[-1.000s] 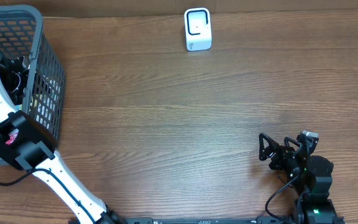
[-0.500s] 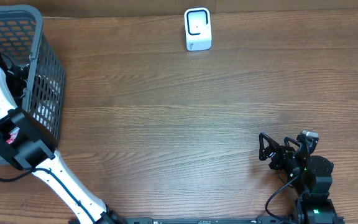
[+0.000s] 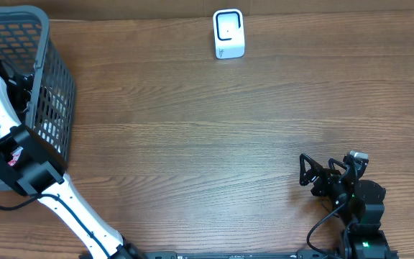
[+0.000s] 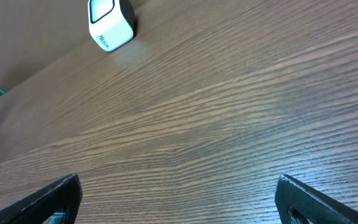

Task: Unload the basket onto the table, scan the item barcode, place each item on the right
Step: 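Close the left gripper on the white tube and lift it, then carry the tube to the scanner and set it on the table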

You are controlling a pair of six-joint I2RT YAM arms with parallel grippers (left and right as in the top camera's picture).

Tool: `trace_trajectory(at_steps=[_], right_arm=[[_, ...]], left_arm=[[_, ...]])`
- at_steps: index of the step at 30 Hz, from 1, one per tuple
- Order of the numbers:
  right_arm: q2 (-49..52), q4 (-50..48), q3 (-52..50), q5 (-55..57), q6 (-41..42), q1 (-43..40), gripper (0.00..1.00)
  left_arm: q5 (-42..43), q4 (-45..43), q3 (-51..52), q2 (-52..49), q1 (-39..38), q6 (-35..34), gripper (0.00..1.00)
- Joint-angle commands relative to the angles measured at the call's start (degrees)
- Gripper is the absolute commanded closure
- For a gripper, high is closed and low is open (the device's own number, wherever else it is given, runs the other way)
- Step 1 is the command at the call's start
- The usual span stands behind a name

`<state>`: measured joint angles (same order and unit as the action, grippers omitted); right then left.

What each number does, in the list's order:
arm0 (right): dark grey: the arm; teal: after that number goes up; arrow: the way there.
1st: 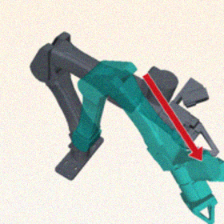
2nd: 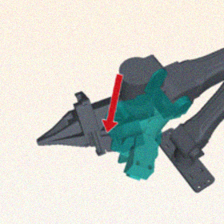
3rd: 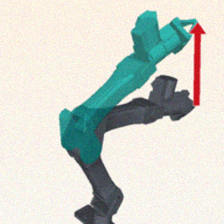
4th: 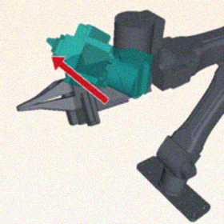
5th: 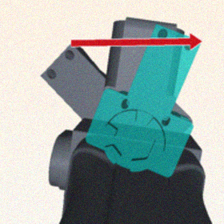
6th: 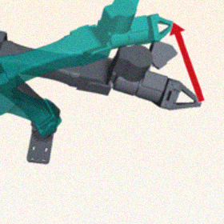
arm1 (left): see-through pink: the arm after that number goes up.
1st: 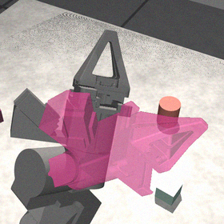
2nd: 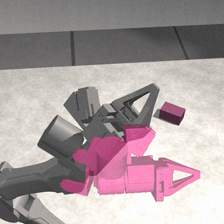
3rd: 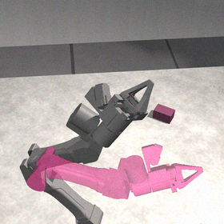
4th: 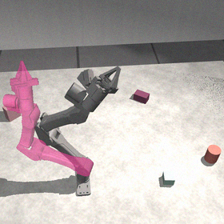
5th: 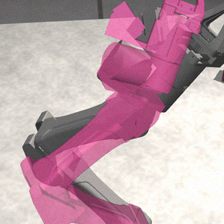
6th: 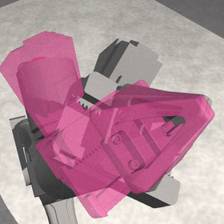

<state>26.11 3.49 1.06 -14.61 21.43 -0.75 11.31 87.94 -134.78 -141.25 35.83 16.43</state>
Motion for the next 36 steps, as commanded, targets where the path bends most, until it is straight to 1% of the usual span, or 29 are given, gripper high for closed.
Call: trace_trajectory(at_steps=[1,4,6,10,15,18,24,26,29,32,36], right_arm=[[0.0,-0.3,-0.6,0.0,0.2,-0.1,0.0],[0.0,-0.3,-0.6,0.0,0.2,-0.1,0.0],[0.0,-0.3,-0.6,0.0,0.2,-0.1,0.0],[0.0,-0.3,-0.6,-0.1,0.3,-0.1,0.0],[0.0,-0.3,-0.6,-0.1,0.3,-0.1,0.0],[0.0,-0.3,-0.6,-0.1,0.3,-0.1,0.0],[0.0,-0.3,-0.6,-0.1,0.3,-0.1,0.0],[0.0,-0.3,-0.6,-0.1,0.3,-0.1,0.0],[0.0,-0.3,-0.6,-0.1,0.3,-0.1,0.0],[0.0,-0.3,-0.6,-0.1,0.3,-0.1,0.0],[0.0,-0.4,-0.6,-0.1,0.3,-0.1,0.0]], left_arm=[[-1.4,3.8,-7.5,-1.9,-0.2,-3.1,0.96],[-1.4,6.4,-14.9,-1.9,-0.2,-5.8,0.96],[-1.4,8.7,-21.7,-1.9,-0.2,-8.0,0.96],[-0.2,8.9,-29.2,-0.4,-0.2,-13.9,0.96],[3.9,8.9,-35.5,3.0,-0.3,-14.4,0.96],[7.0,8.9,-37.6,5.6,-0.3,-16.0,0.96],[17.2,7.5,-38.2,13.0,-0.4,-16.9,0.96],[21.2,6.2,-38.2,15.7,-0.7,-16.9,0.96],[29.6,3.2,-38.2,19.8,-1.2,-16.9,0.96],[36.9,-0.3,-38.2,23.2,-2.6,-19.3,0.96],[39.6,-2.5,-38.2,26.4,-6.8,-21.9,0.96]])
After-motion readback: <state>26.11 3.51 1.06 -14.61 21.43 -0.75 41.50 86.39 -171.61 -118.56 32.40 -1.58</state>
